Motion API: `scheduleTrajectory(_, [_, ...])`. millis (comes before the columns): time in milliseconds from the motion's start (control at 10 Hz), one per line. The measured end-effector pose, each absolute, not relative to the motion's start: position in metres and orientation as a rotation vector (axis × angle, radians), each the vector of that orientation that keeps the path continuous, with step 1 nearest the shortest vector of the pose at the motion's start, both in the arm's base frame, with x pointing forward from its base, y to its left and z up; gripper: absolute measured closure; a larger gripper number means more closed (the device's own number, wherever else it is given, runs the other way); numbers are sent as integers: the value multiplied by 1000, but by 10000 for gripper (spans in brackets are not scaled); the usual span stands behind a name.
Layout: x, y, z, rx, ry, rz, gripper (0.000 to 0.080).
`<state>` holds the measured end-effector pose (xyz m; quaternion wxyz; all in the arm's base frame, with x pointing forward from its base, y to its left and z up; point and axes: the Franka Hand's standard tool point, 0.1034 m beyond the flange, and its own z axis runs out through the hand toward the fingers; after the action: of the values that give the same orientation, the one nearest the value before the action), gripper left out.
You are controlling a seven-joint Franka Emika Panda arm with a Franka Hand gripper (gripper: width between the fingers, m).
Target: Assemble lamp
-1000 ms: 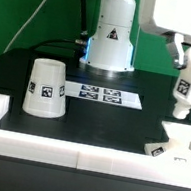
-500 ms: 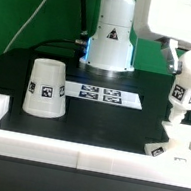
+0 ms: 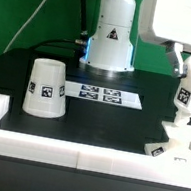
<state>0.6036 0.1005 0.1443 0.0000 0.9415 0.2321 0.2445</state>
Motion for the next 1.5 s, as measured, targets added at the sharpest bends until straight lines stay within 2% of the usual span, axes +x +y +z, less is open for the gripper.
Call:
scheduleTrajectory(500, [617,103,144,2966,731,758,220])
scheduleTrajectory(800, [615,104,140,2969,731,751,220])
scheduleTrajectory(1500, [599,103,117,2959,728,776,220])
